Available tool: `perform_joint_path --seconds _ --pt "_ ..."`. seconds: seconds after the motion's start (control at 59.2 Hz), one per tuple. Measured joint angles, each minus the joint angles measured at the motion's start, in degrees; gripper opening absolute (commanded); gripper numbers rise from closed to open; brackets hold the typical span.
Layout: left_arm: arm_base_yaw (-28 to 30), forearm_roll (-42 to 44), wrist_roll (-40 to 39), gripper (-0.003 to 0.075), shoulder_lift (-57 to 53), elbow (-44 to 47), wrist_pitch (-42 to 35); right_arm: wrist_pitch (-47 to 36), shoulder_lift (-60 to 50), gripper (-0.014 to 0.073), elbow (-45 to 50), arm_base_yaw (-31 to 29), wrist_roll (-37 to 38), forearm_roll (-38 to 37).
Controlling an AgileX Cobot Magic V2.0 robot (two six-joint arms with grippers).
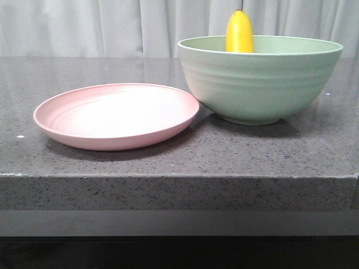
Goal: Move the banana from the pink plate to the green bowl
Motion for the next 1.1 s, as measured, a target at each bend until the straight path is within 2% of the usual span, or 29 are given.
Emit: perform_joint_path --seconds 0.118,0.203,0.27,0.371,0.49,0.574,1.097 --pt "0.1 0.1 0.0 0.0548 -6.5 5.5 0.0 0.2 -6.9 0.0414 3.9 0.0 0.0 0.0" --pt "0.1 0.1 0.0 0.0464 -11.4 9.5 0.0 0.3 -11.1 0.0390 6.1 0.0 0.0 0.0" --pt "0.1 0.2 0.0 0.0389 -14.6 11.8 0.0 0.5 -13.8 0.0301 7.3 0.0 0.0 0.0" --pt "0.1 0.2 0.0 0.0252 -18.6 13.8 0.0 0.5 -16.2 0.0087 7.9 0.0 0.0 0.0" --pt "0.1 0.2 0.0 0.0085 -20.2 14.3 0.0 0.5 -16.5 -0.0082 8.0 0.0 0.0 0.0" --pt "0.1 0.2 0.0 -0.0015 -20.3 14.3 0.0 0.5 -16.5 -0.0087 8.0 0.0 0.0 0.0" --pt "0.1 0.3 0.0 -0.0020 -20.3 14.3 0.0 0.5 -16.5 -0.0088 8.0 0.0 0.0 0.0"
